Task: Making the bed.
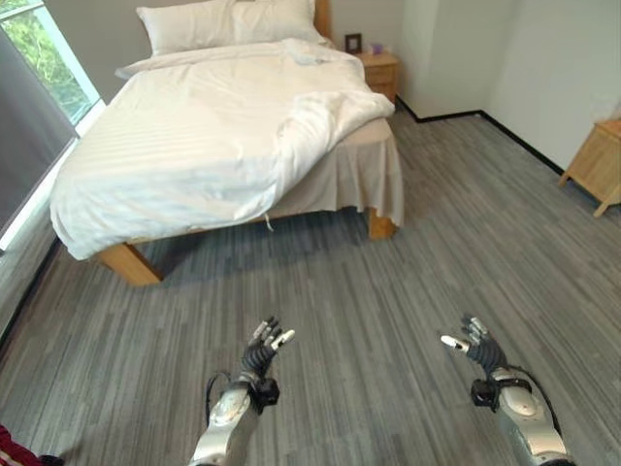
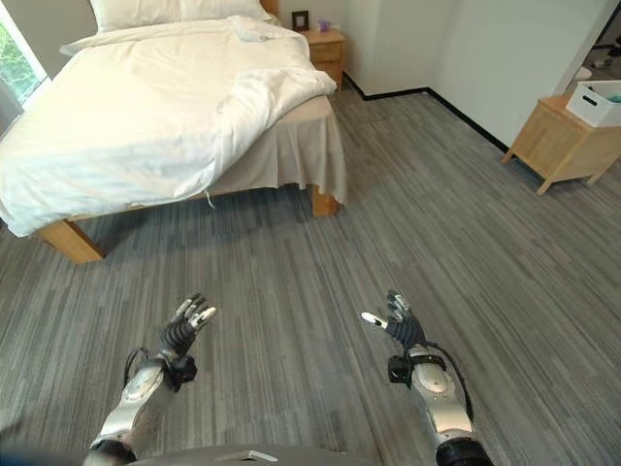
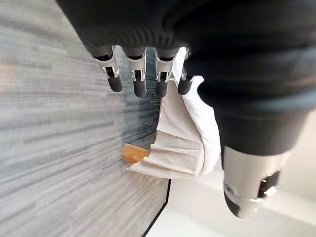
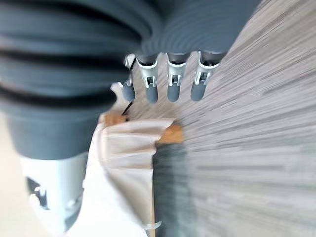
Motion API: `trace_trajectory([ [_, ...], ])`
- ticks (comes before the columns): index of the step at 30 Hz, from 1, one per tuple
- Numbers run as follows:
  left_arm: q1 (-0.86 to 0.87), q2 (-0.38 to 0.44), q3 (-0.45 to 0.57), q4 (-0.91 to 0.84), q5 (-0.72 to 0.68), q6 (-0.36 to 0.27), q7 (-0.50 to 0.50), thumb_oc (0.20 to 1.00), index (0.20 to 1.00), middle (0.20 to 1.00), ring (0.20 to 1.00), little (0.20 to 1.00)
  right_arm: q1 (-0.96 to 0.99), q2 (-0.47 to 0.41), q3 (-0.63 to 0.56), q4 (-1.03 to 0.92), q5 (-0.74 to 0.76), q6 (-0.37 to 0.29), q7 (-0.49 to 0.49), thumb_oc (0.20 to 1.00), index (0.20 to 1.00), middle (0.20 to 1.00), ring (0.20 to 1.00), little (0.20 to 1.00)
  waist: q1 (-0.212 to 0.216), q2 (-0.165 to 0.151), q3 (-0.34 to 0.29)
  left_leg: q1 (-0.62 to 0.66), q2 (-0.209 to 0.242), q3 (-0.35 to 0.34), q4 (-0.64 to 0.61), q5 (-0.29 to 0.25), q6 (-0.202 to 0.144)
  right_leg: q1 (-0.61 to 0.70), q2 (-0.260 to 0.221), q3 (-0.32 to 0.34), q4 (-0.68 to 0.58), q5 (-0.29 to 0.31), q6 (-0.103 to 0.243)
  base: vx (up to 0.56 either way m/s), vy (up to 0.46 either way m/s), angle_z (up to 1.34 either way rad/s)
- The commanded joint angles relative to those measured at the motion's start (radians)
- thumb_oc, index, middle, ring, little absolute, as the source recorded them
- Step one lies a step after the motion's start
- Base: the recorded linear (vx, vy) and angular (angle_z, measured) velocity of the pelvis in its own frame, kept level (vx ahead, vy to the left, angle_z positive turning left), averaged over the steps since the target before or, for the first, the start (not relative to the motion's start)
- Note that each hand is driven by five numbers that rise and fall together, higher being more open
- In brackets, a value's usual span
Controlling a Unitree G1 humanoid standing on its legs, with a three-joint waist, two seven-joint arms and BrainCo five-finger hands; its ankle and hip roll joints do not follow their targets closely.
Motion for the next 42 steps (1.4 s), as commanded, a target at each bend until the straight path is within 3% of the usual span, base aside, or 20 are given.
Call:
trace_trajectory([
  [1,-0.021,0.032,0.052,-0.018,-0.002,-0.043,-0.021,1.000,1.000,1.000,1.000,1.000,-0.018,-0.021,0.004,-0.077,-0.027,-0.051,0.035,1.000,1.000,1.000,1.000,1.000,0.009,-0.048,-0.003,0.011,0.026,-0.015,0.000,-0.009,-0.088,-0.011,-0.106,-0.019,-0.043,0.106,0.133,0.01,0.034,0.01],
  [5,-0.020,0.046,0.094,-0.047,0.013,-0.046,-0.009,1.000,1.000,1.000,1.000,1.000,-0.047,-0.047,0.004,-0.077,-0.126,-0.025,0.010,1.000,1.000,1.000,1.000,1.000,0.020,-0.049,0.009,0.006,0.015,-0.018,0.000,-0.018,-0.080,-0.013,-0.118,-0.021,-0.043,0.113,0.139,0.01,0.058,0.02],
  [13,-0.040,0.051,0.117,-0.068,0.021,-0.054,0.014,1.000,1.000,1.000,1.000,1.000,-0.083,-0.038,0.020,-0.104,-0.117,-0.025,0.019,1.000,1.000,1.000,1.000,1.000,0.024,-0.044,0.040,-0.001,-0.009,-0.014,0.000,-0.031,-0.051,-0.060,-0.155,-0.006,0.026,0.124,0.158,-0.01,0.091,-0.04],
  [14,-0.060,0.047,0.112,-0.070,0.018,-0.052,0.020,1.000,1.000,1.000,1.000,1.000,-0.097,-0.043,0.028,-0.112,-0.143,-0.019,0.017,1.000,1.000,1.000,1.000,1.000,0.027,-0.036,0.060,-0.002,-0.019,-0.015,0.000,-0.038,-0.032,-0.124,-0.180,0.012,0.149,0.109,0.168,-0.05,0.163,-0.19],
  [15,-0.060,0.047,0.112,-0.070,0.018,-0.052,0.020,1.000,1.000,1.000,1.000,1.000,-0.097,-0.043,0.028,-0.112,-0.143,-0.019,0.017,1.000,1.000,1.000,1.000,1.000,0.027,-0.036,0.059,-0.002,-0.019,-0.015,0.000,-0.038,-0.031,-0.126,-0.180,0.013,0.151,0.109,0.168,-0.02,0.310,-0.29],
  [16,-0.080,0.053,0.098,-0.075,0.035,-0.046,0.027,1.000,1.000,1.000,1.000,1.000,-0.101,-0.026,0.036,-0.108,-0.128,-0.012,0.010,1.000,1.000,1.000,1.000,1.000,0.018,-0.029,0.094,0.022,-0.033,-0.022,0.000,-0.048,0.000,-0.239,-0.207,0.053,0.423,0.186,0.188,0.04,0.257,-0.30],
  [17,-0.093,0.053,0.095,-0.077,0.033,-0.046,0.037,1.000,1.000,1.000,1.000,1.000,-0.105,-0.007,0.044,-0.102,-0.104,-0.012,0.007,1.000,1.000,1.000,1.000,1.000,0.010,-0.020,0.113,0.037,-0.028,-0.024,0.000,-0.051,0.011,-0.275,-0.209,0.053,0.515,0.220,0.186,0.08,0.273,-0.09],
  [19,-0.103,0.053,0.093,-0.089,0.027,-0.043,0.036,1.000,1.000,1.000,1.000,1.000,-0.100,0.006,0.052,-0.114,-0.085,-0.013,0.015,1.000,1.000,1.000,1.000,1.000,-0.001,-0.017,0.130,0.058,-0.016,-0.033,0.000,-0.061,0.009,-0.340,-0.199,0.070,0.575,0.222,0.191,0.17,0.046,0.15],
  [22,-0.112,0.073,0.080,-0.107,0.069,-0.041,0.023,1.000,1.000,1.000,1.000,1.000,-0.078,0.021,0.042,-0.124,-0.031,-0.008,0.030,1.000,1.000,1.000,1.000,1.000,-0.022,-0.028,0.127,0.097,-0.004,-0.039,0.000,-0.095,-0.019,-0.385,-0.221,0.058,0.417,0.216,0.192,0.36,-0.107,0.13],
  [23,-0.130,0.086,0.062,-0.097,0.092,-0.045,0.027,1.000,1.000,1.000,1.000,1.000,-0.065,0.036,0.031,-0.097,0.063,-0.016,0.026,1.000,1.000,1.000,1.000,1.000,-0.047,-0.040,0.125,0.125,0.001,-0.064,0.000,-0.121,-0.046,-0.383,-0.213,0.066,0.221,0.226,0.200,0.51,-0.237,0.17],
  [25,-0.159,0.091,0.048,-0.074,0.097,-0.040,0.031,1.000,1.000,1.000,1.000,1.000,-0.066,0.041,0.033,-0.092,0.101,-0.011,0.025,1.000,1.000,1.000,1.000,1.000,-0.079,-0.044,0.127,0.171,0.028,-0.086,0.000,-0.150,-0.077,-0.402,-0.188,0.075,0.028,0.293,0.223,0.49,-0.230,0.23],
  [28,-0.175,0.083,0.039,-0.070,0.116,-0.038,0.033,1.000,1.000,1.000,1.000,1.000,-0.066,0.037,0.031,-0.112,0.104,-0.003,0.039,1.000,1.000,1.000,1.000,1.000,-0.091,-0.040,0.112,0.216,0.071,-0.093,0.000,-0.161,-0.106,-0.415,-0.182,0.028,-0.022,0.340,0.240,0.38,-0.179,0.42],
  [31,-0.153,0.081,0.033,-0.091,0.123,-0.034,0.018,1.000,1.000,1.000,1.000,1.000,-0.054,0.028,0.029,-0.122,0.104,-0.003,0.058,1.000,1.000,1.000,1.000,1.000,-0.092,-0.031,0.092,0.249,0.108,-0.098,0.000,-0.121,-0.125,-0.389,-0.163,0.003,0.002,0.329,0.215,0.34,-0.175,0.38],
  [33,-0.140,0.074,0.026,-0.105,0.133,-0.031,0.015,1.000,1.000,1.000,1.000,1.000,-0.067,0.012,0.037,-0.115,0.102,-0.001,0.058,1.000,1.000,1.000,1.000,1.000,-0.092,-0.010,0.083,0.241,0.169,-0.092,0.090,-0.002,-0.153,-0.363,-0.122,-0.022,0.046,0.292,0.174,0.47,-0.320,0.23],
  [34,-0.144,0.061,0.022,-0.123,0.107,-0.026,0.008,1.000,1.000,1.000,1.000,1.000,-0.084,-0.007,0.038,-0.116,0.122,-0.007,0.058,1.000,1.000,1.000,1.000,1.000,-0.084,-0.007,0.083,0.143,0.190,-0.086,0.332,0.147,-0.180,-0.306,-0.098,-0.047,0.055,0.249,0.125,0.51,-0.441,-0.14],
  [36,-0.136,0.056,0.019,-0.157,0.067,-0.024,-0.020,1.000,1.000,1.000,1.000,1.000,-0.086,-0.028,0.036,-0.129,0.147,-0.016,0.067,1.000,1.000,1.000,1.000,1.000,-0.067,-0.041,0.102,0.033,0.214,-0.038,0.621,0.234,-0.175,-0.206,-0.080,-0.067,0.029,0.196,0.065,0.50,-0.517,-0.05],
  [38,-0.142,0.053,0.018,-0.157,0.043,-0.024,-0.029,1.000,1.000,1.000,1.000,1.000,-0.092,-0.051,0.031,-0.130,0.137,-0.016,0.061,1.000,1.000,1.000,1.000,1.000,-0.029,-0.069,0.134,-0.056,0.231,0.016,0.749,0.221,-0.156,-0.131,-0.066,-0.070,0.012,0.142,0.032,0.40,-0.396,0.07],
  [40,-0.162,0.029,0.016,-0.130,0.001,-0.023,-0.024,1.000,1.000,1.000,1.000,1.000,-0.112,-0.065,0.023,-0.112,0.125,-0.012,0.036,1.000,1.000,1.000,1.000,1.000,0.000,-0.076,0.144,-0.150,0.260,0.083,0.734,0.208,-0.160,-0.058,-0.058,-0.071,-0.014,0.112,0.028,0.42,-0.231,-0.12],
  [42,-0.168,0.015,0.018,-0.117,-0.027,-0.024,-0.026,1.000,1.000,1.000,1.000,1.000,-0.116,-0.064,0.000,-0.127,0.134,-0.015,0.015,1.000,1.000,1.000,1.000,1.000,0.029,-0.077,0.147,-0.252,0.249,0.081,0.662,0.192,-0.166,-0.004,-0.058,-0.058,-0.031,0.092,0.031,0.45,-0.096,0.04],
])
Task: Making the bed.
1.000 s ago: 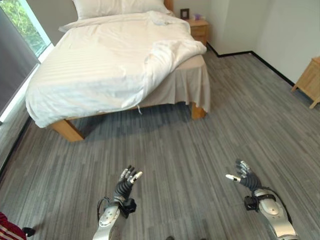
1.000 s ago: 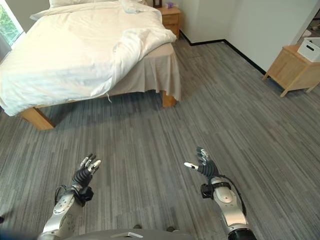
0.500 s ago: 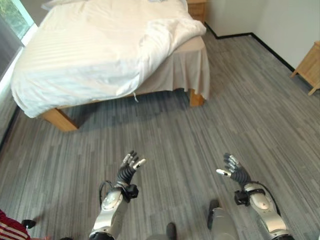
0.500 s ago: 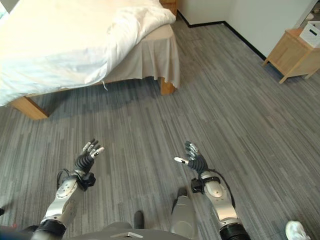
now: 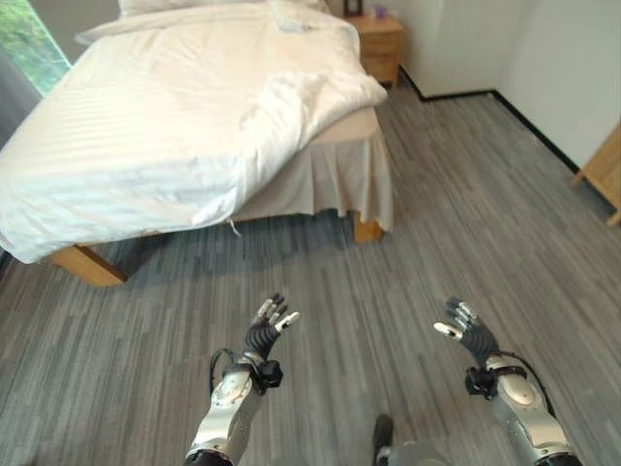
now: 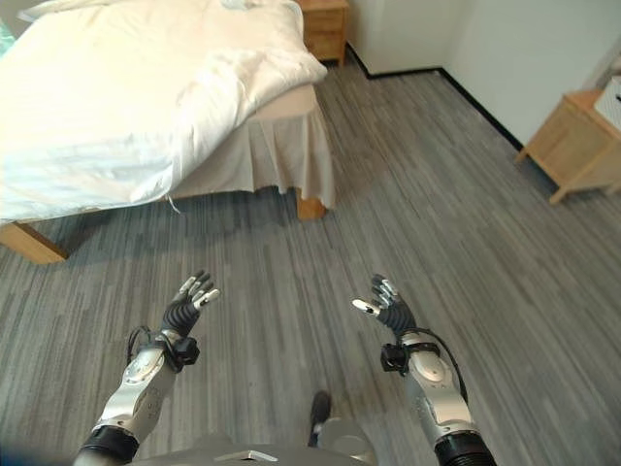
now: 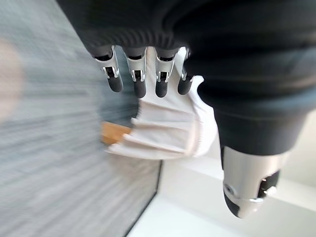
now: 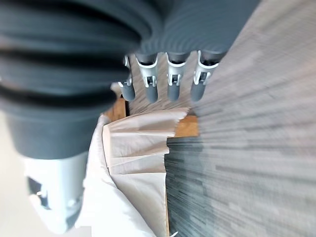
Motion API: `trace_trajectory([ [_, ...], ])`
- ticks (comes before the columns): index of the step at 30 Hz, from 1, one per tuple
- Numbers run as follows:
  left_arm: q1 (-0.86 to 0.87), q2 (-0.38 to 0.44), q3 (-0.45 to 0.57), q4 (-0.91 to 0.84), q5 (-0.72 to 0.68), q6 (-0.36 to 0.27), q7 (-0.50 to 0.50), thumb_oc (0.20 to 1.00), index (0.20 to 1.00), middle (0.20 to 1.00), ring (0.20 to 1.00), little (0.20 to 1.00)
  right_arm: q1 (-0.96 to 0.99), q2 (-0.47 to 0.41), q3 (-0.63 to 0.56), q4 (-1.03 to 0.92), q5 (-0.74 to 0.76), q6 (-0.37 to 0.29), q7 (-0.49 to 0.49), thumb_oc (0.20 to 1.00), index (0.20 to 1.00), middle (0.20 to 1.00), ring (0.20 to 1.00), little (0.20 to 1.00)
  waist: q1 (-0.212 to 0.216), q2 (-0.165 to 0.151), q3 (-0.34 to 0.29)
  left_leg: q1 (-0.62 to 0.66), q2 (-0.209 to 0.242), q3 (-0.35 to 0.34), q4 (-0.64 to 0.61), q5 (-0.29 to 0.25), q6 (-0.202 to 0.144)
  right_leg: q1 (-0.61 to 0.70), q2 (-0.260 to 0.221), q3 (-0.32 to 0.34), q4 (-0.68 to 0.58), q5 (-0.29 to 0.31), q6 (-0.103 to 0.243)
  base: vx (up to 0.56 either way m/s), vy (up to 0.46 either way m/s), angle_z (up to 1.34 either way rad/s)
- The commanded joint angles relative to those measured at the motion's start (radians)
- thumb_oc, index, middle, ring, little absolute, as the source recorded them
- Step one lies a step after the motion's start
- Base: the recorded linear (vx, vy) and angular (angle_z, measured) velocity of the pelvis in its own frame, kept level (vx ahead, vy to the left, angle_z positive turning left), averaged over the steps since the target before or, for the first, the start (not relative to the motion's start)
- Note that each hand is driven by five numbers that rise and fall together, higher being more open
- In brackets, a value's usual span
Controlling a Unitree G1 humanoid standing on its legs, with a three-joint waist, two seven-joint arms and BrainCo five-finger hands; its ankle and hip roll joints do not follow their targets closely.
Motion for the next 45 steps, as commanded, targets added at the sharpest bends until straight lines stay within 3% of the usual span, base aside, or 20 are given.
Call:
trace_trajectory([
  [1,-0.057,0.001,0.017,-0.053,-0.093,-0.034,-0.010,1.000,1.000,1.000,1.000,1.000,-0.037,-0.036,-0.048,-0.095,0.038,-0.054,-0.029,1.000,1.000,1.000,1.000,1.000,0.049,0.022,0.052,0.024,-0.020,0.061,-0.277,0.126,0.009,0.064,-0.043,0.001,-0.036,0.035,0.123,0.31,-0.015,0.07],
  [2,-0.058,0.002,0.016,-0.053,-0.094,-0.034,-0.010,1.000,1.000,1.000,1.000,1.000,-0.037,-0.036,-0.049,-0.095,0.038,-0.054,-0.029,1.000,1.000,1.000,1.000,1.000,0.047,0.019,0.049,0.024,-0.025,0.062,-0.284,0.132,0.011,0.061,-0.048,0.000,-0.036,0.036,0.123,0.50,0.004,-0.07],
  [4,-0.034,0.001,0.015,-0.033,-0.058,-0.038,-0.008,1.000,1.000,1.000,1.000,1.000,-0.020,-0.022,-0.058,-0.099,0.051,-0.061,-0.025,1.000,1.000,1.000,1.000,1.000,0.080,0.036,0.023,-0.038,-0.158,0.039,-0.579,0.094,0.052,0.128,-0.031,0.018,-0.041,-0.022,0.144,0.62,0.034,0.00],
  [5,-0.019,0.002,0.014,-0.038,-0.050,-0.038,-0.011,1.000,1.000,1.000,1.000,1.000,-0.016,-0.012,-0.054,-0.090,0.066,-0.060,-0.016,1.000,1.000,1.000,1.000,1.000,0.092,0.038,0.016,-0.029,-0.190,0.015,-0.650,0.100,0.061,0.146,-0.024,0.028,-0.041,-0.033,0.148,0.51,0.046,0.09],
  [7,0.008,0.009,0.018,-0.046,-0.034,-0.033,-0.018,1.000,1.000,1.000,1.000,1.000,-0.021,0.004,-0.041,-0.073,0.101,-0.063,-0.003,1.000,1.000,1.000,1.000,1.000,0.119,0.057,-0.007,-0.056,-0.218,0.011,-0.835,0.170,0.048,0.173,0.010,0.048,-0.041,-0.064,0.155,0.44,0.020,-0.10],
  [11,0.020,0.020,0.026,-0.059,-0.017,-0.027,-0.034,1.000,1.000,1.000,1.000,1.000,-0.035,0.003,-0.029,-0.083,0.089,-0.054,0.012,1.000,1.000,1.000,1.000,1.000,0.136,0.052,-0.020,-0.062,-0.222,0.067,-0.859,0.198,0.047,0.212,0.018,0.071,-0.041,-0.080,0.162,0.37,0.011,-0.28],
  [13,0.044,0.027,0.046,-0.078,-0.027,-0.033,-0.055,1.000,1.000,1.000,1.000,1.000,-0.045,0.021,-0.014,-0.113,0.089,-0.046,0.034,1.000,1.000,1.000,1.000,1.000,0.153,0.015,-0.065,-0.042,-0.239,0.090,-0.808,0.150,0.107,0.260,-0.004,0.095,-0.041,-0.115,0.174,0.66,0.116,-0.47],
  [14,0.037,0.029,0.041,-0.075,-0.020,-0.036,-0.045,1.000,1.000,1.000,1.000,1.000,-0.069,0.059,-0.007,-0.088,0.110,-0.060,0.014,1.000,1.000,1.000,1.000,1.000,0.166,-0.026,-0.072,-0.002,-0.264,0.118,-0.793,0.096,0.149,0.217,-0.060,0.085,0.139,-0.033,0.225,0.41,0.117,-0.60],
  [15,0.036,0.029,0.041,-0.075,-0.020,-0.036,-0.045,1.000,1.000,1.000,1.000,1.000,-0.070,0.059,-0.007,-0.088,0.110,-0.061,0.014,1.000,1.000,1.000,1.000,1.000,0.169,-0.025,-0.074,-0.004,-0.260,0.120,-0.793,0.097,0.149,0.213,-0.058,0.089,0.139,-0.031,0.224,0.39,0.156,-0.48],
  [17,0.025,0.033,0.043,-0.097,-0.026,-0.035,-0.026,1.000,1.000,1.000,1.000,1.000,-0.112,0.104,0.000,-0.090,0.176,-0.070,-0.011,1.000,1.000,1.000,1.000,1.000,0.169,-0.022,-0.046,0.069,-0.272,0.140,-0.814,0.065,0.181,0.099,-0.120,0.083,0.423,0.153,0.303,0.29,0.152,-0.36],
  [18,0.018,0.038,0.044,-0.104,-0.031,-0.039,-0.017,1.000,1.000,1.000,1.000,1.000,-0.130,0.117,0.008,-0.092,0.202,-0.076,-0.009,1.000,1.000,1.000,1.000,1.000,0.155,-0.008,-0.034,0.119,-0.266,0.134,-0.838,0.055,0.186,0.048,-0.123,0.084,0.522,0.188,0.309,0.36,0.157,-0.24],
  [20,-0.001,0.053,0.040,-0.111,-0.013,-0.051,-0.006,1.000,1.000,1.000,1.000,1.000,-0.144,0.114,0.012,-0.106,0.173,-0.075,-0.008,1.000,1.000,1.000,1.000,1.000,0.124,0.033,-0.014,0.205,-0.247,0.105,-0.872,0.031,0.193,-0.067,-0.134,0.048,0.613,0.172,0.290,0.39,0.098,0.23],
  [24,-0.024,0.095,0.026,-0.124,0.006,-0.050,-0.032,1.000,1.000,1.000,1.000,1.000,-0.147,0.100,-0.019,-0.102,0.126,-0.073,-0.024,1.000,1.000,1.000,1.000,1.000,0.089,0.043,0.004,0.269,-0.228,0.053,-0.879,-0.006,0.155,-0.095,-0.251,-0.041,0.383,0.133,0.258,0.35,-0.122,0.58],
  [27,-0.015,0.102,0.029,-0.103,0.020,-0.048,-0.040,1.000,1.000,1.000,1.000,1.000,-0.097,0.101,-0.042,-0.116,0.121,-0.069,-0.025,1.000,1.000,1.000,1.000,1.000,0.072,0.014,-0.006,0.302,-0.228,-0.006,-0.879,-0.050,0.123,-0.107,-0.222,0.088,0.111,0.172,0.284,0.39,-0.249,0.68],
  [30,-0.007,0.094,0.036,-0.101,0.031,-0.049,-0.039,1.000,1.000,1.000,1.000,1.000,-0.068,0.095,-0.054,-0.133,0.112,-0.064,-0.016,1.000,1.000,1.000,1.000,1.000,0.068,0.002,-0.016,0.341,-0.209,-0.030,-0.879,-0.081,0.101,-0.127,-0.205,0.111,0.033,0.219,0.309,0.36,-0.223,0.41],
  [32,-0.002,0.088,0.029,-0.093,0.041,-0.047,-0.049,1.000,1.000,1.000,1.000,1.000,-0.047,0.091,-0.056,-0.131,0.113,-0.060,-0.008,1.000,1.000,1.000,1.000,1.000,0.064,-0.001,-0.020,0.360,-0.181,-0.052,-0.879,-0.086,0.083,-0.110,-0.177,0.119,0.037,0.175,0.294,0.33,-0.287,0.32],
  [36,0.006,0.078,0.042,-0.090,0.024,-0.048,-0.043,1.000,1.000,1.000,1.000,1.000,-0.045,0.071,-0.064,-0.131,0.124,-0.063,0.008,1.000,1.000,1.000,1.000,1.000,0.063,0.013,-0.026,0.363,-0.123,-0.097,-0.879,-0.038,0.051,-0.074,-0.132,0.090,0.020,0.135,0.250,0.21,-0.278,0.29],
  [39,0.007,0.057,0.056,-0.083,-0.041,-0.041,-0.050,1.000,1.000,1.000,1.000,1.000,-0.054,0.025,-0.078,-0.128,0.128,-0.077,0.002,1.000,1.000,1.000,1.000,1.000,0.068,0.017,0.002,0.267,-0.083,-0.129,-0.686,0.042,0.010,-0.027,-0.108,0.042,0.003,0.109,0.210,0.10,-0.244,0.28],
  [42,0.030,0.055,0.065,-0.095,-0.065,-0.033,-0.059,1.000,1.000,1.000,1.000,1.000,-0.066,-0.010,-0.101,-0.122,0.133,-0.072,-0.007,1.000,1.000,1.000,1.000,1.000,0.100,-0.006,0.043,0.165,-0.103,-0.148,-0.497,0.097,0.019,0.049,-0.103,0.004,-0.035,0.085,0.178,0.13,-0.226,0.45],
  [45,0.047,0.061,0.059,-0.095,-0.064,-0.024,-0.076,1.000,1.000,1.000,1.000,1.000,-0.049,-0.027,-0.136,-0.119,0.134,-0.063,-0.010,1.000,1.000,1.000,1.000,1.000,0.116,-0.004,0.042,0.098,-0.113,-0.108,-0.591,0.081,0.025,0.080,-0.114,-0.031,-0.041,0.053,0.187,0.20,-0.072,0.14],
])
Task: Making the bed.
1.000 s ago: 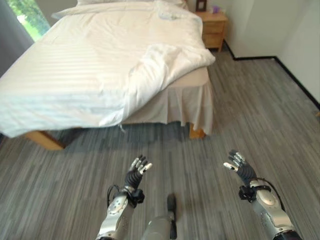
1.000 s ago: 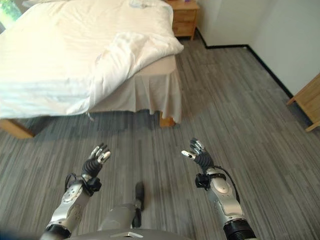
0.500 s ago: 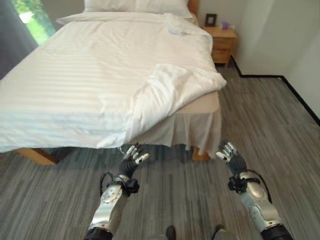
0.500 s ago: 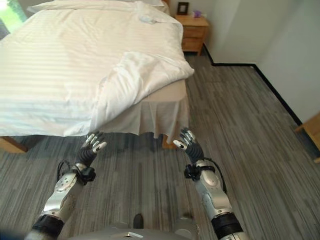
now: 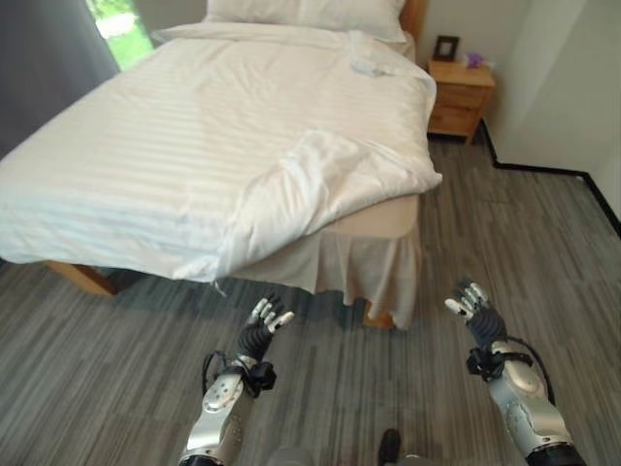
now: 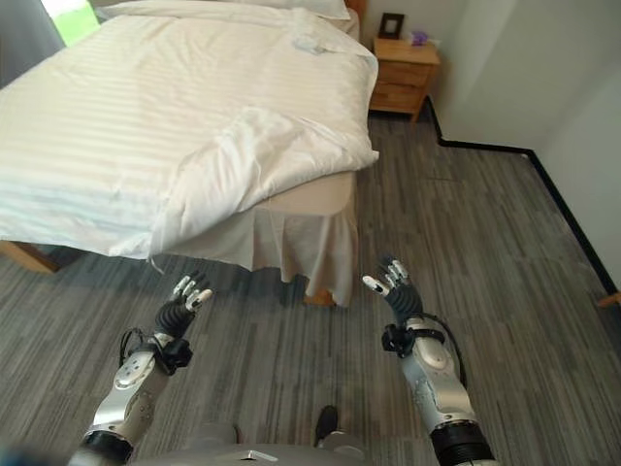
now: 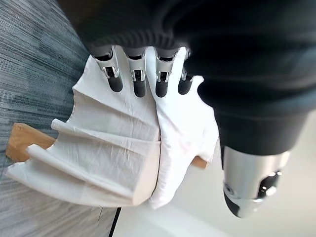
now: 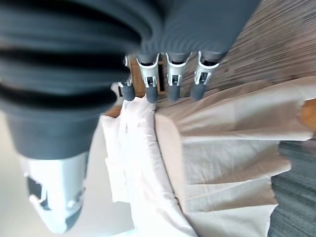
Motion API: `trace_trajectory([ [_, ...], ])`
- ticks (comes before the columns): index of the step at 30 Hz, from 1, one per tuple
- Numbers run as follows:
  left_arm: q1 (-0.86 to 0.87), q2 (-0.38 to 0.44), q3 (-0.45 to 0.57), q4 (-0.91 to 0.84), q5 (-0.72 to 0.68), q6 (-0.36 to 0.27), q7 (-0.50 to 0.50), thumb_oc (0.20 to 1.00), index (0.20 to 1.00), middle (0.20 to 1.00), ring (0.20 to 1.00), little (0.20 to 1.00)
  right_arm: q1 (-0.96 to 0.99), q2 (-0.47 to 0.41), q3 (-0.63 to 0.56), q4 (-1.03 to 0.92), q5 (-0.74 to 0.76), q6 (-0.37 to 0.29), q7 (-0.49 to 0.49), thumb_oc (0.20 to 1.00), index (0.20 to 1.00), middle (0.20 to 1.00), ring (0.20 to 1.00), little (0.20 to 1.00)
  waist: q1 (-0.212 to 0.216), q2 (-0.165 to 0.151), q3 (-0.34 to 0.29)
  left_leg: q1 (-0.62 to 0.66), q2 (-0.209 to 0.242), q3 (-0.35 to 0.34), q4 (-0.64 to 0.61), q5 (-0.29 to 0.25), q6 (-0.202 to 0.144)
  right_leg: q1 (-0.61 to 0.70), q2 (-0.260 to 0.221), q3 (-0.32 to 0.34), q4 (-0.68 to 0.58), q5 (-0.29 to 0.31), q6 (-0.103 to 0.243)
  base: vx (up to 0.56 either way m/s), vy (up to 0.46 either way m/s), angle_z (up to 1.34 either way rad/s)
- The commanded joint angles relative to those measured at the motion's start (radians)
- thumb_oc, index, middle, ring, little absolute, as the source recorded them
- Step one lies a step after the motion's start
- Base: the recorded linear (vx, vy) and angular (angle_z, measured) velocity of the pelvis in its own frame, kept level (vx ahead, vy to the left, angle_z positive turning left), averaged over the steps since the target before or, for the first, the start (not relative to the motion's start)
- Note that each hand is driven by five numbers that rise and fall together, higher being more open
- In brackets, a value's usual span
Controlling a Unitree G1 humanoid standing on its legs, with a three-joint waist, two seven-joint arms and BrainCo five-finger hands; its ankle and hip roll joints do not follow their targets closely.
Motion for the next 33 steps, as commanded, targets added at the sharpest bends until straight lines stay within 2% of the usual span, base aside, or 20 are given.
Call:
trace_trajectory([
  [1,-0.015,0.054,0.010,-0.064,-0.035,-0.020,-0.034,1.000,1.000,1.000,1.000,1.000,-0.019,-0.046,-0.062,-0.066,0.008,-0.044,0.003,1.000,1.000,1.000,1.000,1.000,0.016,-0.009,0.009,-0.065,0.014,0.063,-0.167,0.121,0.006,0.069,-0.033,-0.027,0.018,-0.038,0.060,0.19,-0.034,0.49],
  [2,-0.014,0.054,0.009,-0.064,-0.035,-0.019,-0.034,1.000,1.000,1.000,1.000,1.000,-0.018,-0.045,-0.061,-0.067,0.008,-0.044,0.003,1.000,1.000,1.000,1.000,1.000,0.017,-0.010,0.008,-0.063,0.012,0.065,-0.170,0.121,0.007,0.069,-0.035,-0.027,0.018,-0.039,0.061,0.23,0.007,0.67],
  [3,-0.001,0.052,-0.007,-0.053,-0.025,-0.018,-0.042,1.000,1.000,1.000,1.000,1.000,-0.018,-0.033,-0.056,-0.065,0.013,-0.051,0.000,1.000,1.000,1.000,1.000,1.000,0.031,0.003,-0.007,-0.112,-0.039,0.099,-0.280,0.133,0.024,0.072,-0.017,-0.032,0.018,-0.057,0.066,0.17,0.015,0.44],
  [7,0.002,0.058,-0.031,-0.057,0.003,-0.011,-0.045,1.000,1.000,1.000,1.000,1.000,-0.039,-0.029,-0.028,-0.072,-0.012,-0.050,-0.003,1.000,1.000,1.000,1.000,1.000,0.046,0.017,-0.030,-0.147,-0.073,0.136,-0.367,0.197,0.024,0.088,0.007,-0.015,0.018,-0.092,0.069,0.23,0.067,0.12],
  [8,0.000,0.059,-0.045,-0.059,0.015,-0.007,-0.045,1.000,1.000,1.000,1.000,1.000,-0.057,-0.027,-0.015,-0.072,-0.020,-0.050,0.000,1.000,1.000,1.000,1.000,1.000,0.051,0.014,-0.037,-0.142,-0.074,0.147,-0.351,0.191,0.028,0.094,0.005,-0.013,0.018,-0.094,0.073,0.29,0.142,0.24],
  [10,-0.003,0.050,-0.078,-0.067,0.005,-0.007,-0.057,1.000,1.000,1.000,1.000,1.000,-0.094,-0.003,0.018,-0.059,-0.007,-0.050,-0.002,1.000,1.000,1.000,1.000,1.000,0.049,0.003,-0.052,-0.125,-0.081,0.150,-0.310,0.129,0.062,0.131,-0.018,-0.019,0.020,-0.109,0.083,0.29,0.184,0.12],
  [12,-0.037,0.061,-0.117,-0.077,0.042,0.000,-0.052,1.000,1.000,1.000,1.000,1.000,-0.121,0.036,0.037,-0.062,0.003,-0.057,-0.015,1.000,1.000,1.000,1.000,1.000,0.049,-0.013,-0.054,-0.080,-0.096,0.164,-0.316,0.096,0.098,0.098,-0.075,-0.006,0.183,-0.086,0.106,0.27,0.239,-0.16],
  [13,-0.055,0.069,-0.130,-0.081,0.052,0.000,-0.053,1.000,1.000,1.000,1.000,1.000,-0.127,0.052,0.045,-0.060,0.010,-0.056,-0.016,1.000,1.000,1.000,1.000,1.000,0.047,-0.017,-0.051,-0.046,-0.103,0.178,-0.329,0.079,0.118,0.046,-0.111,0.005,0.305,-0.037,0.120,0.29,0.336,-0.24],
  [14,-0.084,0.079,-0.146,-0.089,0.061,-0.006,-0.037,1.000,1.000,1.000,1.000,1.000,-0.144,0.063,0.069,-0.059,0.009,-0.054,-0.014,1.000,1.000,1.000,1.000,1.000,0.030,-0.010,-0.021,0.027,-0.105,0.189,-0.356,0.063,0.142,-0.040,-0.137,0.030,0.502,0.059,0.141,0.26,0.309,-0.32],
  [15,-0.098,0.081,-0.152,-0.093,0.052,-0.006,-0.034,1.000,1.000,1.000,1.000,1.000,-0.147,0.064,0.079,-0.060,-0.003,-0.051,-0.015,1.000,1.000,1.000,1.000,1.000,0.018,0.002,-0.011,0.043,-0.098,0.174,-0.363,0.061,0.148,-0.077,-0.115,0.056,0.586,0.067,0.136,0.28,0.253,-0.35],
  [17,-0.105,0.080,-0.162,-0.093,0.049,-0.009,-0.039,1.000,1.000,1.000,1.000,1.000,-0.149,0.062,0.083,-0.062,-0.025,-0.049,-0.011,1.000,1.000,1.000,1.000,1.000,0.010,0.008,-0.005,0.065,-0.094,0.157,-0.373,0.053,0.152,-0.119,-0.105,0.075,0.610,0.059,0.128,0.24,0.066,-0.08],
  [20,-0.103,0.099,-0.188,-0.110,0.058,-0.004,-0.072,1.000,1.000,1.000,1.000,1.000,-0.117,0.042,0.040,-0.068,-0.080,-0.038,-0.012,1.000,1.000,1.000,1.000,1.000,-0.013,-0.005,-0.005,0.126,-0.096,0.102,-0.405,0.030,0.138,-0.155,-0.156,0.094,0.466,0.105,0.135,0.35,-0.070,0.22],
  [22,-0.099,0.107,-0.201,-0.099,0.056,0.000,-0.084,1.000,1.000,1.000,1.000,1.000,-0.108,0.014,0.012,-0.064,-0.115,-0.037,-0.020,1.000,1.000,1.000,1.000,1.000,-0.027,-0.021,-0.007,0.143,-0.102,0.062,-0.410,0.010,0.129,-0.155,-0.135,0.146,0.323,0.108,0.144,0.25,-0.112,0.45],
  [23,-0.099,0.107,-0.201,-0.099,0.056,-0.001,-0.084,1.000,1.000,1.000,1.000,1.000,-0.107,0.014,0.012,-0.064,-0.115,-0.037,-0.020,1.000,1.000,1.000,1.000,1.000,-0.027,-0.019,-0.006,0.146,-0.100,0.061,-0.410,0.007,0.128,-0.150,-0.133,0.144,0.318,0.109,0.144,0.33,-0.108,0.47],
  [24,-0.096,0.113,-0.204,-0.091,0.058,-0.001,-0.097,1.000,1.000,1.000,1.000,1.000,-0.095,-0.033,-0.022,-0.073,-0.164,-0.037,-0.015,1.000,1.000,1.000,1.000,1.000,-0.047,-0.037,-0.016,0.159,-0.109,0.005,-0.410,-0.011,0.127,-0.161,-0.075,0.276,0.196,0.085,0.149,0.36,-0.098,0.53],
  [25,-0.096,0.116,-0.207,-0.085,0.061,-0.004,-0.105,1.000,1.000,1.000,1.000,1.000,-0.089,-0.064,-0.046,-0.071,-0.183,-0.035,-0.015,1.000,1.000,1.000,1.000,1.000,-0.053,-0.042,-0.018,0.172,-0.109,-0.023,-0.410,-0.022,0.125,-0.160,-0.054,0.329,0.154,0.082,0.158,0.36,-0.097,0.59],
  [26,-0.096,0.115,-0.208,-0.084,0.061,-0.004,-0.106,1.000,1.000,1.000,1.000,1.000,-0.088,-0.065,-0.047,-0.070,-0.183,-0.036,-0.014,1.000,1.000,1.000,1.000,1.000,-0.053,-0.039,-0.017,0.176,-0.107,-0.024,-0.410,-0.025,0.125,-0.155,-0.052,0.327,0.151,0.081,0.158,0.24,-0.072,0.92],
  [27,-0.098,0.116,-0.210,-0.086,0.066,-0.007,-0.111,1.000,1.000,1.000,1.000,1.000,-0.088,-0.097,-0.075,-0.071,-0.199,-0.035,-0.023,1.000,1.000,1.000,1.000,1.000,-0.059,-0.043,-0.017,0.183,-0.106,-0.060,-0.410,-0.034,0.124,-0.164,-0.041,0.375,0.109,0.090,0.165,0.22,-0.082,1.03],
  [29,-0.088,0.122,-0.212,-0.091,0.063,-0.007,-0.129,1.000,1.000,1.000,1.000,1.000,-0.117,-0.174,-0.111,-0.035,-0.234,-0.038,-0.033,1.000,1.000,1.000,1.000,1.000,-0.058,-0.055,-0.015,0.197,-0.106,-0.125,-0.410,-0.046,0.120,-0.178,-0.036,0.384,0.066,0.125,0.173,0.24,-0.104,1.08],
  [33,-0.088,0.122,-0.212,-0.091,0.064,-0.007,-0.129,1.000,1.000,1.000,1.000,1.000,-0.118,-0.175,-0.111,-0.034,-0.234,-0.038,-0.033,1.000,1.000,1.000,1.000,1.000,-0.060,-0.054,-0.014,0.198,-0.106,-0.126,-0.410,-0.046,0.120,-0.176,-0.036,0.382,0.065,0.125,0.173,0.09,-0.069,0.38],
])
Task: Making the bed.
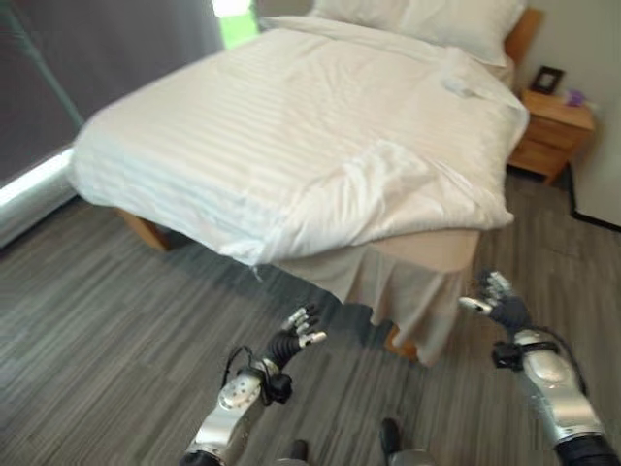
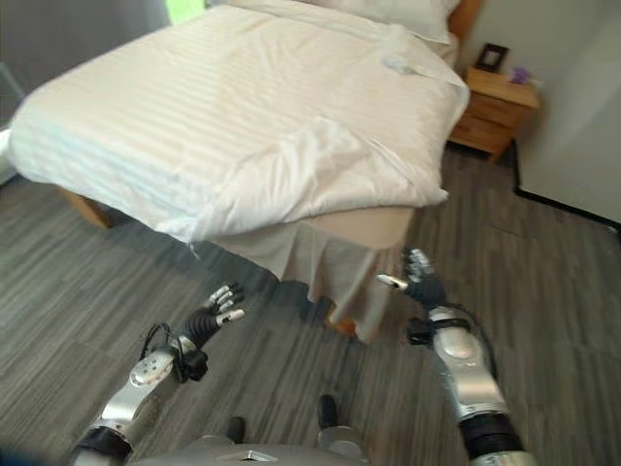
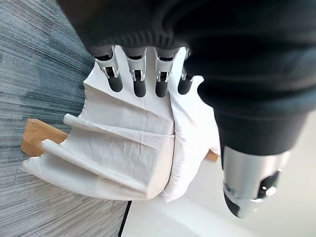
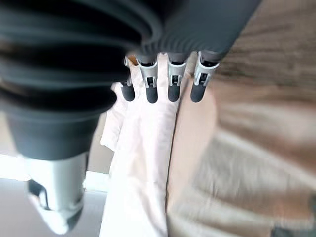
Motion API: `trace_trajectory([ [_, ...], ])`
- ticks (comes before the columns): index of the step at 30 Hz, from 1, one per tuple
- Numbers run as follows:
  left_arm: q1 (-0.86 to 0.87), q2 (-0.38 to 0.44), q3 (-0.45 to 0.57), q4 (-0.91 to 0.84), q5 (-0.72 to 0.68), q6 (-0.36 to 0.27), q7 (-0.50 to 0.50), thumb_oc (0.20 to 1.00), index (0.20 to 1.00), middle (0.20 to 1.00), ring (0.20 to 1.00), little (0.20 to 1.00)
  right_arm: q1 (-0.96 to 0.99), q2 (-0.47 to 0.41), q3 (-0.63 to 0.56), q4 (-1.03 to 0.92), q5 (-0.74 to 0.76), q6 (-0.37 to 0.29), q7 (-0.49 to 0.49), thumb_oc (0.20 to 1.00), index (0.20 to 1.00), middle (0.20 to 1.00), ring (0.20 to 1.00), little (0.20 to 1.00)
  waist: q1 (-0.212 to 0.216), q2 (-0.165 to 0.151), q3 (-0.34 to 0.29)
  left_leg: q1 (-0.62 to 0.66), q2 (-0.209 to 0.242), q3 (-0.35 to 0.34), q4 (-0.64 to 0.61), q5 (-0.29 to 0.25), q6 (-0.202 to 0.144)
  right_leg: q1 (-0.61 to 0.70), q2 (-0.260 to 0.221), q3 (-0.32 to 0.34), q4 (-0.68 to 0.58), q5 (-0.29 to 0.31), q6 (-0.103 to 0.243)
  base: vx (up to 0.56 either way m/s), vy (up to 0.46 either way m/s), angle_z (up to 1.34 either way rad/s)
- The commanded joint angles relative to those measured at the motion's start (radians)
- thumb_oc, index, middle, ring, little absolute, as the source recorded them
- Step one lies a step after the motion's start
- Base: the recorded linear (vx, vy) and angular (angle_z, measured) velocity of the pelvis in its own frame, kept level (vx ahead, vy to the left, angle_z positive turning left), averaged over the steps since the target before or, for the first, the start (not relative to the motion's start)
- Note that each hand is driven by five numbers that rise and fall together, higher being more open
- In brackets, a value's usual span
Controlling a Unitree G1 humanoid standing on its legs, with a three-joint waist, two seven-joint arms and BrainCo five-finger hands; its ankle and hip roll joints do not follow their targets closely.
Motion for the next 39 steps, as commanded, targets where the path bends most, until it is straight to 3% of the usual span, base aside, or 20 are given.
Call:
trace_trajectory([
  [1,-0.011,0.055,-0.007,-0.043,0.005,-0.033,-0.060,1.000,1.000,1.000,1.000,1.000,-0.227,-0.262,0.026,0.141,-0.054,0.009,0.046,1.000,1.000,1.000,1.000,1.000,0.038,-0.084,0.011,0.079,-0.075,-0.092,0.006,-0.060,0.044,-0.085,-0.043,0.026,0.034,0.100,0.074,0.33,-0.290,-0.07],
  [3,0.014,0.066,-0.030,-0.034,-0.006,-0.024,-0.077,1.000,1.000,1.000,1.000,1.000,-0.329,-0.335,0.104,0.239,-0.030,0.018,0.073,1.000,1.000,1.000,1.000,1.000,0.047,-0.078,0.005,0.075,-0.060,-0.111,0.006,-0.054,0.030,-0.070,-0.034,0.016,0.036,0.084,0.061,0.26,-0.266,0.25],
  [4,0.048,0.101,-0.048,-0.055,-0.002,-0.023,-0.088,1.000,1.000,1.000,1.000,1.000,-0.458,-0.382,0.198,0.338,-0.010,0.023,0.097,1.000,1.000,1.000,1.000,1.000,0.058,-0.068,0.002,0.066,-0.042,-0.122,0.006,-0.042,0.013,-0.059,-0.022,-0.019,0.031,0.071,0.044,0.10,-0.142,0.55],
  [8,0.089,0.144,-0.070,-0.080,-0.043,-0.009,-0.114,1.000,1.000,1.000,1.000,1.000,-0.645,-0.427,0.351,0.487,0.001,0.031,0.136,1.000,1.000,1.000,1.000,1.000,0.068,-0.060,-0.005,0.048,-0.017,-0.145,0.006,-0.025,-0.009,-0.042,-0.002,-0.055,0.018,0.046,0.016,0.07,-0.126,0.42],
  [9,0.090,0.142,-0.067,-0.081,-0.043,-0.009,-0.114,1.000,1.000,1.000,1.000,1.000,-0.655,-0.426,0.359,0.493,0.002,0.028,0.137,1.000,1.000,1.000,1.000,1.000,0.063,-0.058,-0.005,0.048,-0.016,-0.146,0.006,-0.025,-0.009,-0.042,-0.002,-0.056,0.018,0.045,0.015,0.05,-0.115,0.25],
  [12,0.116,0.182,-0.093,-0.117,-0.058,0.010,-0.129,1.000,1.000,1.000,1.000,1.000,-0.963,-0.415,0.544,0.822,-0.011,0.059,0.167,1.000,1.000,1.000,1.000,1.000,0.086,-0.046,-0.003,0.022,-0.003,-0.174,0.006,0.000,-0.029,-0.031,0.007,-0.099,0.012,0.029,-0.003,0.05,-0.101,0.29],
  [16,0.122,0.198,-0.111,-0.092,-0.054,0.032,-0.118,1.000,1.000,1.000,1.000,1.000,-1.260,-0.358,0.641,1.067,-0.165,0.083,0.061,1.000,1.000,1.000,1.000,1.000,0.108,-0.022,0.017,-0.027,-0.006,-0.210,0.006,0.023,-0.042,-0.052,0.005,-0.130,0.019,0.018,-0.013,-0.01,-0.040,0.38],
  [20,0.136,0.200,-0.103,-0.021,-0.028,0.034,-0.091,1.000,1.000,1.000,1.000,1.000,-1.381,-0.366,0.714,1.094,-0.333,0.081,-0.059,1.000,1.000,1.000,1.000,1.000,0.128,0.016,0.043,-0.087,-0.019,-0.255,0.006,0.045,-0.051,-0.091,-0.006,-0.167,0.042,0.006,-0.017,-0.03,-0.025,0.44],
  [24,0.177,0.186,-0.047,0.172,0.001,0.029,-0.059,1.000,1.000,1.000,1.000,1.000,-1.535,-0.442,0.899,1.108,-0.552,0.087,-0.070,1.000,1.000,1.000,1.000,1.000,0.161,0.066,0.087,-0.180,-0.029,-0.294,0.006,0.073,-0.063,-0.182,-0.015,-0.201,0.090,-0.017,-0.028,-0.08,-0.035,0.41],
  [28,0.196,0.180,-0.018,0.313,0.061,0.020,-0.031,1.000,1.000,1.000,1.000,1.000,-1.605,-0.477,0.961,1.117,-0.589,0.102,-0.112,1.000,1.000,1.000,1.000,1.000,0.175,0.092,0.111,-0.230,-0.037,-0.305,0.006,0.098,-0.068,-0.232,-0.017,-0.209,0.102,-0.025,-0.035,0.00,-0.039,0.13],
  [32,0.267,0.141,0.026,0.446,0.086,0.025,-0.025,1.000,1.000,1.000,1.000,1.000,-1.754,-0.547,1.112,1.145,-0.675,0.114,-0.123,1.000,1.000,1.000,1.000,1.000,0.203,0.134,0.154,-0.332,-0.042,-0.297,0.006,0.136,-0.078,-0.345,-0.002,-0.198,0.130,-0.031,-0.048,-0.03,-0.056,0.04],
  [38,0.281,0.074,0.024,0.469,0.029,0.032,-0.001,1.000,1.000,1.000,1.000,1.000,-1.936,-0.600,1.273,1.155,-0.719,0.137,-0.164,1.000,1.000,1.000,1.000,1.000,0.212,0.175,0.203,-0.442,-0.042,-0.281,0.006,0.176,-0.090,-0.502,0.003,-0.188,0.208,-0.048,-0.055,-0.03,-0.017,0.01],
  [39,0.256,0.047,0.010,0.467,0.001,0.027,0.015,1.000,1.000,1.000,1.000,1.000,-1.993,-0.614,1.303,1.144,-0.704,0.139,-0.185,1.000,1.000,1.000,1.000,1.000,0.214,0.187,0.221,-0.497,-0.042,-0.274,0.006,0.188,-0.098,-0.576,0.001,-0.185,0.244,-0.055,-0.056,-0.05,0.007,0.10],
])
